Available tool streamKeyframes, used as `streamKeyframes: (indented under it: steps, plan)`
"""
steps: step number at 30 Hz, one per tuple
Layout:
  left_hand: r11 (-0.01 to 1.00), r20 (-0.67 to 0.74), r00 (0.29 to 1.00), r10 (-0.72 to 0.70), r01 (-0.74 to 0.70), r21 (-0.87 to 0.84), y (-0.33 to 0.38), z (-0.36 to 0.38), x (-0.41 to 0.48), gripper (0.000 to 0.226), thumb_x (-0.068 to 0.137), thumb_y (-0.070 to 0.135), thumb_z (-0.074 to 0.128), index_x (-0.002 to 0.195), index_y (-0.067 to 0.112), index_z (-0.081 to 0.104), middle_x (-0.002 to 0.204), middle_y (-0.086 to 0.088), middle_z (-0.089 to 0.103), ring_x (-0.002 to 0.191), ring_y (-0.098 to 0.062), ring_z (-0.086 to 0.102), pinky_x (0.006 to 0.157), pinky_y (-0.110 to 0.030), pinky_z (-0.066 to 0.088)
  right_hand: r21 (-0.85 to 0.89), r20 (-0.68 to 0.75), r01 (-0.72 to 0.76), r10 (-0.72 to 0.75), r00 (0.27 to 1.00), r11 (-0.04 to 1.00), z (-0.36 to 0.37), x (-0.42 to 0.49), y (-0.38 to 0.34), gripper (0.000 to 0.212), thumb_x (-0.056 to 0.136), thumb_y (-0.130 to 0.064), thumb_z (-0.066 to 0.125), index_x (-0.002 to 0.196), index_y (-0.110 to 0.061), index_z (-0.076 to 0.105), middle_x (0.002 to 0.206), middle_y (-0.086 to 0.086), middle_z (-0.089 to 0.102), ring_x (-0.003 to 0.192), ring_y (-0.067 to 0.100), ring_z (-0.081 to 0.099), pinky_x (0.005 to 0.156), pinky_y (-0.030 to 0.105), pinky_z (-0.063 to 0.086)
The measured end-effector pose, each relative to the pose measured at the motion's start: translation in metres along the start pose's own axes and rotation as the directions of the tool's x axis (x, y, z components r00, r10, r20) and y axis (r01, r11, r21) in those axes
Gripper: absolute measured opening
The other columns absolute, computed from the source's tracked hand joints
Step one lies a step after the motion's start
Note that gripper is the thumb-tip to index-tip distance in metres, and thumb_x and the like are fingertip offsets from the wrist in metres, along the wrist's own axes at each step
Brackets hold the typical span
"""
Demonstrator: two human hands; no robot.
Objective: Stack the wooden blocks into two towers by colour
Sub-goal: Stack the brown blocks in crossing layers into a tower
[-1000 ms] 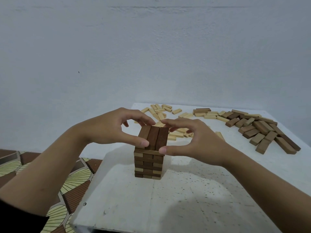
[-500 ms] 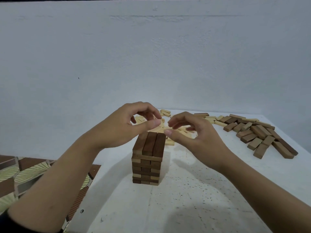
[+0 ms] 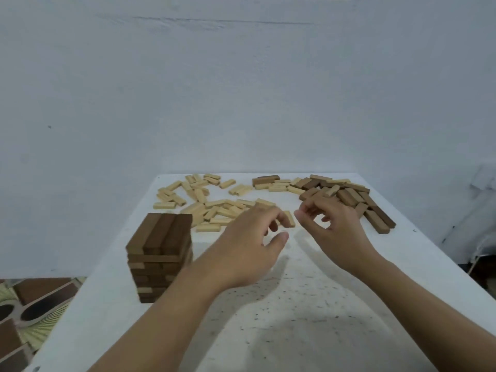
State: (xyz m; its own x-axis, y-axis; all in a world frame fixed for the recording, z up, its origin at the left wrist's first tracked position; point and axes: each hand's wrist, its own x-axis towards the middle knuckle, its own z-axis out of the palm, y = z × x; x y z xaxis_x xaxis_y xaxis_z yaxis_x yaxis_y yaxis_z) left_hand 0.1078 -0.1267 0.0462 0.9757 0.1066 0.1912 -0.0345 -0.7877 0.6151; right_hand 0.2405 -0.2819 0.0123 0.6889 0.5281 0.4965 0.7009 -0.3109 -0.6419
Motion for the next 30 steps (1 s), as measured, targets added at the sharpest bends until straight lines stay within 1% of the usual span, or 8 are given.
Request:
streamKeyframes:
  steps: [2,4,9,12,17,19,22,30]
  plan:
    - [0.986,0.083,0.993,-0.083,0.070,0.149,-0.008,0.032,0.020,0.032,0.107,0.040,0.043,0.139,0.037,0.047,0.144,0.012,0.042,0.137,-0.013,0.035,0.115,-0.042,0.030,-0.143,0.024,-0.032,0.036,0.999,0.989,-0.008,0.001,0.032,0.009,0.095,-0.029,0.066,0.087,-0.027,0.064,0.085,-0.017,0.065,0.089,0.006,0.061,0.077,0.014,0.043]
    - [0.958,0.104,0.987,-0.120,0.088,0.272,-0.016,0.055,0.037,0.045,0.109,0.043,0.035,0.153,0.034,0.033,0.162,0.007,0.024,0.150,-0.019,0.017,0.118,-0.047,0.018,-0.274,0.036,-0.035,0.046,0.998,0.961,-0.013,0.006,0.059,0.007,0.096,-0.036,0.062,0.093,-0.029,0.063,0.092,-0.018,0.062,0.093,0.007,0.057,0.083,0.030,0.050]
    - [0.914,0.203,0.971,-0.124,0.032,0.404,-0.036,0.089,0.067,0.064,0.105,0.060,0.021,0.162,0.031,0.011,0.171,0.006,0.001,0.156,-0.017,-0.005,0.119,-0.060,0.008,-0.498,0.054,-0.070,0.111,0.992,0.865,-0.020,0.028,0.093,0.019,0.097,-0.038,0.055,0.110,-0.027,0.062,0.108,-0.012,0.060,0.109,0.017,0.053,0.091,0.043,0.046]
    - [0.873,0.152,0.980,-0.127,0.038,0.486,-0.041,0.093,0.078,0.064,0.104,0.062,0.021,0.159,0.030,0.018,0.170,0.004,0.009,0.156,-0.021,0.002,0.116,-0.068,0.008,-0.552,0.082,-0.103,0.176,0.981,0.827,-0.019,0.038,0.101,0.024,0.100,-0.040,0.050,0.120,-0.031,0.058,0.126,-0.013,0.056,0.121,0.017,0.049,0.097,0.043,0.038]
    - [0.882,-0.064,0.995,-0.071,0.093,0.463,-0.033,0.094,0.102,0.046,0.105,0.050,0.032,0.141,0.026,0.047,0.151,0.007,0.041,0.140,-0.020,0.027,0.107,-0.056,0.019,-0.620,0.081,-0.117,0.212,0.974,0.776,-0.007,0.042,0.114,0.029,0.101,-0.043,0.040,0.117,-0.030,0.059,0.130,-0.011,0.054,0.120,0.017,0.047,0.099,0.049,0.036]
    - [0.888,-0.098,0.994,-0.040,0.080,0.453,-0.031,0.097,0.118,0.043,0.105,0.038,0.035,0.146,0.027,0.043,0.155,0.008,0.038,0.141,-0.019,0.026,0.104,-0.053,0.021,-0.673,0.106,-0.100,0.229,0.968,0.733,-0.003,0.043,0.117,0.037,0.102,-0.045,0.037,0.127,-0.028,0.059,0.138,-0.009,0.051,0.131,0.019,0.041,0.103,0.052,0.035]
    - [0.904,-0.065,0.998,-0.027,0.052,0.424,-0.031,0.103,0.145,0.047,0.102,0.023,0.037,0.150,0.026,0.037,0.162,0.008,0.029,0.147,-0.019,0.021,0.104,-0.055,0.022,-0.641,0.119,-0.075,0.195,0.974,0.764,-0.002,0.042,0.119,0.037,0.102,-0.041,0.034,0.120,-0.025,0.062,0.134,-0.008,0.055,0.128,0.019,0.043,0.104,0.055,0.038]
    - [0.872,0.069,0.992,-0.107,0.060,0.486,-0.028,0.117,0.179,0.061,0.103,0.024,0.035,0.161,0.029,0.016,0.167,0.011,0.021,0.152,-0.025,0.014,0.111,-0.063,0.016,-0.571,0.080,-0.042,0.106,0.991,0.820,-0.008,0.034,0.120,0.024,0.100,-0.032,0.043,0.102,-0.030,0.066,0.112,-0.017,0.059,0.108,0.008,0.051,0.090,0.039,0.025]
